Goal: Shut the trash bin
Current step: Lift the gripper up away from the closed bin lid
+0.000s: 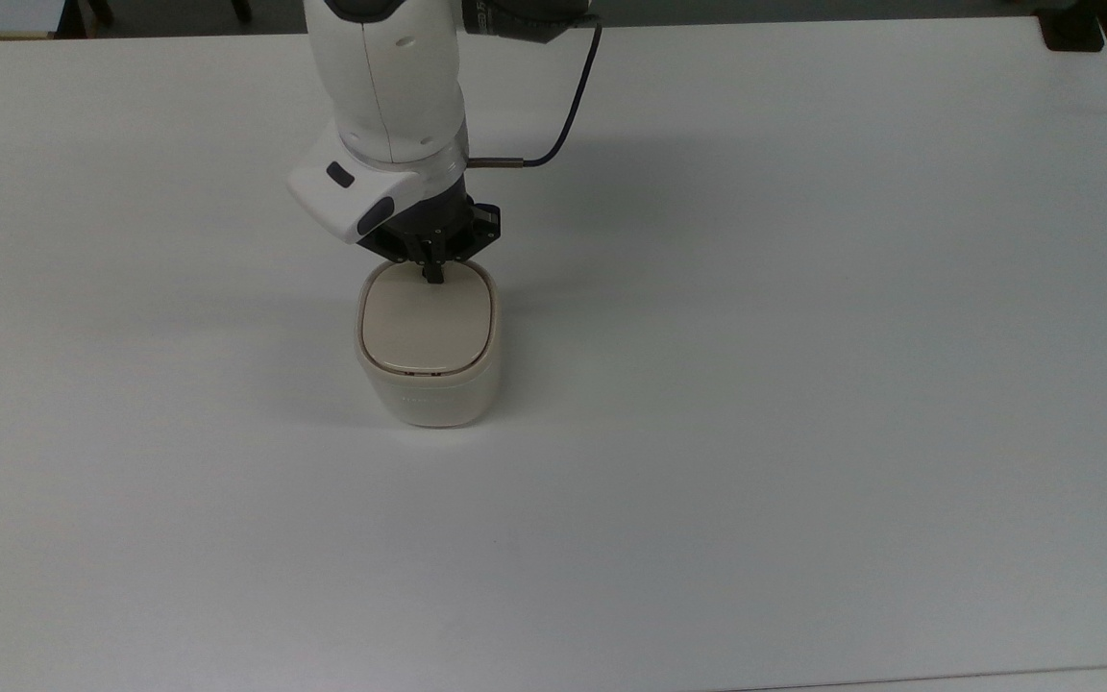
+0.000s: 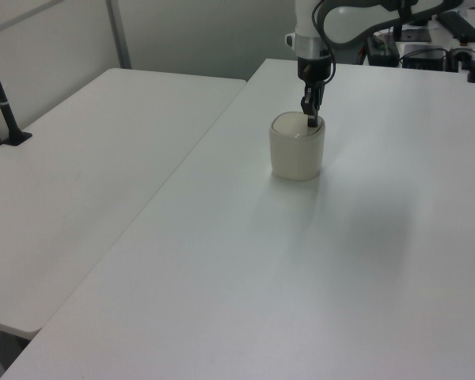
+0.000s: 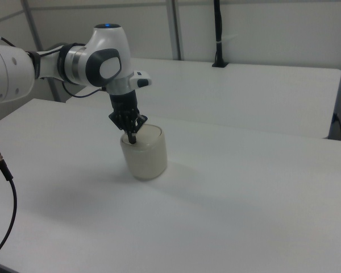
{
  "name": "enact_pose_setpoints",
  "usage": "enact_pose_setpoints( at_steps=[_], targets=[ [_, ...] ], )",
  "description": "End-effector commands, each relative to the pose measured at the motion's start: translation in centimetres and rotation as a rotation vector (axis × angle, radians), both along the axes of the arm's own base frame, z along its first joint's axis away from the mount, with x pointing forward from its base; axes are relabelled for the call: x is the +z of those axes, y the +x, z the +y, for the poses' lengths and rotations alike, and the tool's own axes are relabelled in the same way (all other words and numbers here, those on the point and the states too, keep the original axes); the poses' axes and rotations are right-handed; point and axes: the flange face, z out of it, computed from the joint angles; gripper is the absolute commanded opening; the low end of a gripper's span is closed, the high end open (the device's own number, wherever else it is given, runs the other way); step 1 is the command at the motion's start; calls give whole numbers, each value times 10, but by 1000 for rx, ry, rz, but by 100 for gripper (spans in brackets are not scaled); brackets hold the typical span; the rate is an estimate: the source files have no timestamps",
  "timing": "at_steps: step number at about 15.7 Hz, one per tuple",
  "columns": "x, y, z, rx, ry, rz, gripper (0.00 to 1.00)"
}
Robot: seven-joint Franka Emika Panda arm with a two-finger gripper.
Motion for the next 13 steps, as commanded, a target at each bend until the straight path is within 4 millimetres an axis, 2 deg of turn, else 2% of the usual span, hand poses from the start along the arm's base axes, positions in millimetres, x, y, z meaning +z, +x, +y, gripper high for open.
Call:
enact_pose_setpoints(
  at_steps=[1,3,5,9,10,11,13],
  targets=[
    [-19,2,-2,27,-19,-19,0],
    [-21,2,-1,26,-19,-28,0],
    [-12,1,-1,23,-17,-36,0],
    [40,-25,-14,10,-15,-11,0],
    [57,-35,-17,10,-19,-1,3],
    [75,-51,-24,2,-16,23,11],
    [95,-76,-31,-7,-3,40,31]
  ],
)
